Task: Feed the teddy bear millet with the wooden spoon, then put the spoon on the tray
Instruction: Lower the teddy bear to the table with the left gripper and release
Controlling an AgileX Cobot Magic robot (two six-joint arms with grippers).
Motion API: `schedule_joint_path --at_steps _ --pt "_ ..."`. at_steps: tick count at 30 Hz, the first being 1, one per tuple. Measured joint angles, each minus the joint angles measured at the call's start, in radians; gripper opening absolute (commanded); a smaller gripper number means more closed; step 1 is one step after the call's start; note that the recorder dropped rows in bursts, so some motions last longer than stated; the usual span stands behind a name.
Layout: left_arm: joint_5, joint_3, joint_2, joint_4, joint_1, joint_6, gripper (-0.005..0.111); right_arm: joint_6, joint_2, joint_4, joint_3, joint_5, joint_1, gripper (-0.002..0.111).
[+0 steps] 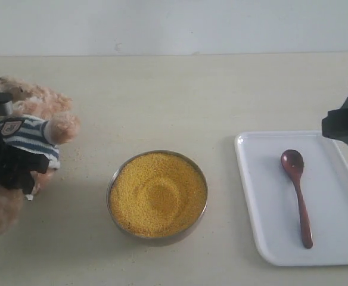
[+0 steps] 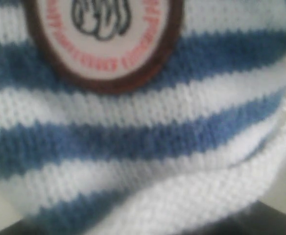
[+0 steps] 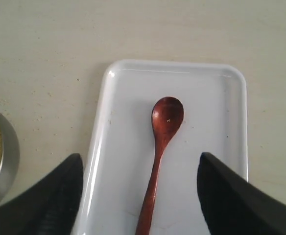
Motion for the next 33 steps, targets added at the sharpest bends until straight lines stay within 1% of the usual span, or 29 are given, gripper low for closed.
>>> schedule_joint_path --at_steps 3,5,10,16,17,20,22,25,33 --pt "0.000 0.000 0.036 -0.022 0.000 -0.039 0.005 -0.004 -0.041 0.000 0.000 0.008 0.000 0.062" --pt "0.000 0.000 0.047 -0.045 0.000 -0.047 0.011 -0.006 -0.051 0.000 0.000 0.010 0.000 0.062" --pt "-0.002 -0.001 0.049 -0.093 0.000 -0.054 0.034 -0.008 -0.053 0.009 0.000 0.012 0.000 0.062" --pt "-0.020 -0.001 0.049 -0.114 0.000 -0.056 0.066 -0.008 -0.053 0.009 0.000 0.006 0.000 0.062" --pt "-0.023 -0.001 0.049 -0.114 0.000 -0.056 0.073 -0.008 -0.053 0.009 0.000 0.006 0.000 0.062" --pt "-0.031 -0.001 0.049 -0.114 0.000 -0.048 0.087 -0.008 -0.053 0.015 0.000 0.006 0.000 0.062" --pt "-0.035 -0.001 0.049 -0.114 0.000 -0.043 0.093 -0.015 -0.053 0.019 0.000 0.006 0.000 0.062" --pt "-0.035 -0.001 0.049 -0.114 0.000 -0.040 0.098 -0.015 -0.053 0.023 0.000 0.006 0.000 0.062" --pt "-0.004 -0.014 -0.002 -0.067 0.000 -0.031 0.098 -0.019 -0.053 0.024 0.000 0.006 0.000 0.062"
